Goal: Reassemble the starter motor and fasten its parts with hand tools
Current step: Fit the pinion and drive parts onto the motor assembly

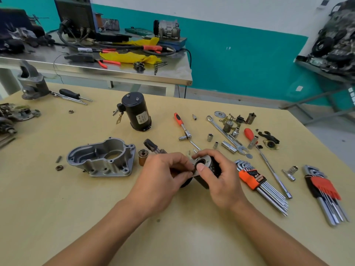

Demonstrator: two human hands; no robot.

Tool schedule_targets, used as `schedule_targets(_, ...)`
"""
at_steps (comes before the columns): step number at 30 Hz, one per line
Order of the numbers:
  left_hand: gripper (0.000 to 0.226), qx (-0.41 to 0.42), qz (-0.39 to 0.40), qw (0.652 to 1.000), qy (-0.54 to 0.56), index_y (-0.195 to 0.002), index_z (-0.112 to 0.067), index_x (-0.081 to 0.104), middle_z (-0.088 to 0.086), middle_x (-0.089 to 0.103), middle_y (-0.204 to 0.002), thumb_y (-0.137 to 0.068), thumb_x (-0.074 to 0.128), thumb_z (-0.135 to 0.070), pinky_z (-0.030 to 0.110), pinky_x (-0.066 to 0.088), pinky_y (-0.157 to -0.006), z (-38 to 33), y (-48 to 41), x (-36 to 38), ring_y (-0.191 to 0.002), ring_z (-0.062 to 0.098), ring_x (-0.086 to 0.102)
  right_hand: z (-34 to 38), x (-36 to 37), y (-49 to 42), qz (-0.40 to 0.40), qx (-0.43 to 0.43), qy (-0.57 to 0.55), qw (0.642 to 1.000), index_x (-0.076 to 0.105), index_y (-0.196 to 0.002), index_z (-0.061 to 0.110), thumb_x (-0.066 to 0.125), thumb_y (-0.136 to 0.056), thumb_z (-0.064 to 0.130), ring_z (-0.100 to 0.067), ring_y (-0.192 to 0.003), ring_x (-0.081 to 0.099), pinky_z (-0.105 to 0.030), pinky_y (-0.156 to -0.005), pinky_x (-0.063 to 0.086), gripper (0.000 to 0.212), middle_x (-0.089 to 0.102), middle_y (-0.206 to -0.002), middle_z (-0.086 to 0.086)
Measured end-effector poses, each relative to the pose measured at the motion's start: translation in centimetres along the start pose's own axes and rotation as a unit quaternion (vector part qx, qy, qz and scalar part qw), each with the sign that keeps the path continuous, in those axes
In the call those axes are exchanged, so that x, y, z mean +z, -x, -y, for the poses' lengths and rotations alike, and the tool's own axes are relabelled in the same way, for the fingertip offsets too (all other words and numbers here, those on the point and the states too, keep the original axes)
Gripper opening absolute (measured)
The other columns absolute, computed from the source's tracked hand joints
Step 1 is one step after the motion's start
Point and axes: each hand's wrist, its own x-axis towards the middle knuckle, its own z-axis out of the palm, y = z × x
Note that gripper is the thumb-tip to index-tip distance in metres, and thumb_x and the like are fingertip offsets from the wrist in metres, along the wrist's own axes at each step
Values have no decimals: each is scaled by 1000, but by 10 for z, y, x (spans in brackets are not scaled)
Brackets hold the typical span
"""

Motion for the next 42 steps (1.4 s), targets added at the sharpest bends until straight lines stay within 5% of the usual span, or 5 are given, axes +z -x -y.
schedule_targets(11, 17, 25, -19, 998, -56, -97, -26, 81, -12, 77, -91, -86, 77, -14, 37, 55, -87, 2, -1, 0, -88, 5, 69, -4, 8, 1, -7, 33, -69, 997, 69, -102, 12, 52, -90, 40, -22, -98, 67, -30, -83, 54, 35, 72, -99, 0)
schedule_targets(24, 16, 54, -8, 996, -65, -91, -24, 81, -15, 75, -84, -85, 76, -10, 14, 52, -74, 7, -8, -4, -80, -4, 67, 4, 11, -7, -22, 127, -111, 985, 73, -88, 24, 52, -92, 45, -9, -83, 70, -19, -65, 53, 31, 74, -93, 2)
schedule_targets(31, 13, 53, -9, 997, -61, -90, -22, 81, -16, 74, -84, -85, 76, -11, 7, 45, -71, 9, -9, -4, -79, -4, 66, 13, 9, -8, 0, 186, -153, 971, 74, -86, 24, 53, -85, 59, -13, -70, 69, -26, -48, 50, 41, 73, -88, -7)
schedule_targets(36, 14, 49, -8, 997, -50, -91, -21, 81, -17, 74, -84, -85, 76, -9, 8, 47, -70, 9, -8, -5, -79, -3, 67, 11, 13, -7, -30, 143, -98, 984, 73, -85, 27, 51, -92, 55, -11, -80, 71, -22, -63, 55, 36, 75, -90, 3)
schedule_targets(42, 14, 55, -10, 997, -45, -90, -20, 81, -21, 72, -82, -85, 77, -8, 8, 48, -71, 9, -8, -5, -78, -5, 67, 10, 18, -3, -65, 106, -31, 992, 70, -87, 32, 44, -86, 67, -36, -82, 63, -50, -75, 53, 44, 67, -86, -20)
